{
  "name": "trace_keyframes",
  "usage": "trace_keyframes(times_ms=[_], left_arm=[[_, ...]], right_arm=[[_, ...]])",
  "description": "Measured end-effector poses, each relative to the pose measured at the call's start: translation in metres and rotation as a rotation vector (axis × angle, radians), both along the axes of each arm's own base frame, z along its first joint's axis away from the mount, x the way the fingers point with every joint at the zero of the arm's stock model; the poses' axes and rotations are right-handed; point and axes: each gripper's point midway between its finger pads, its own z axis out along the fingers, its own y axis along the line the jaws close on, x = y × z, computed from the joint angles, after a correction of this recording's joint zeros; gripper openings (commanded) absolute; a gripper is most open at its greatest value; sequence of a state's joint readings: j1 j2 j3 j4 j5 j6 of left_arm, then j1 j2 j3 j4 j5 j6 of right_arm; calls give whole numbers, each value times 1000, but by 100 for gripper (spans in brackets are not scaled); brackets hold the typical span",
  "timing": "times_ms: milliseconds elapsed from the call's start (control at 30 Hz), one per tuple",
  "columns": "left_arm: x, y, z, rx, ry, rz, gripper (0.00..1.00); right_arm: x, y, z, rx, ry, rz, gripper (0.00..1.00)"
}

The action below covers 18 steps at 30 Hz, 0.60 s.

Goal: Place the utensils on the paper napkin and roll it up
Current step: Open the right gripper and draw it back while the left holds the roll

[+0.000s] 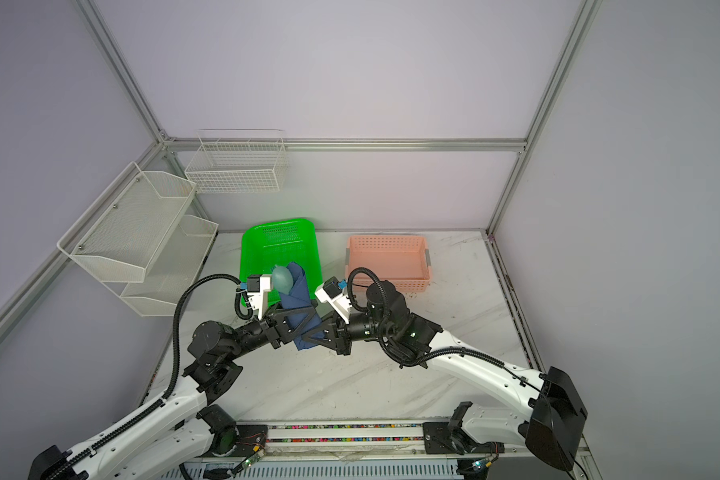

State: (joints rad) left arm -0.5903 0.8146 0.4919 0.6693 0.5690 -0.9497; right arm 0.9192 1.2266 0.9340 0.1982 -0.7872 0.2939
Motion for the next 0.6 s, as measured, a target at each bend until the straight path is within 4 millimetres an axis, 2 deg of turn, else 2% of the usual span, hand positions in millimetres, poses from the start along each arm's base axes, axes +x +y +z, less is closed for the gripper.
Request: trace_keyframes(times_ms=[267,400,600], left_arm=[[-6,6,25,14,-58,33,49],[-6,10,27,36,-68,63,47],[-1,12,23,81,-56,97,31]], right_arm=[[-1,-1,-8,-39,-9,12,0],[-2,0,-8,-48,-20,18,0],[-3,-1,-12,-70,-20,24,0]])
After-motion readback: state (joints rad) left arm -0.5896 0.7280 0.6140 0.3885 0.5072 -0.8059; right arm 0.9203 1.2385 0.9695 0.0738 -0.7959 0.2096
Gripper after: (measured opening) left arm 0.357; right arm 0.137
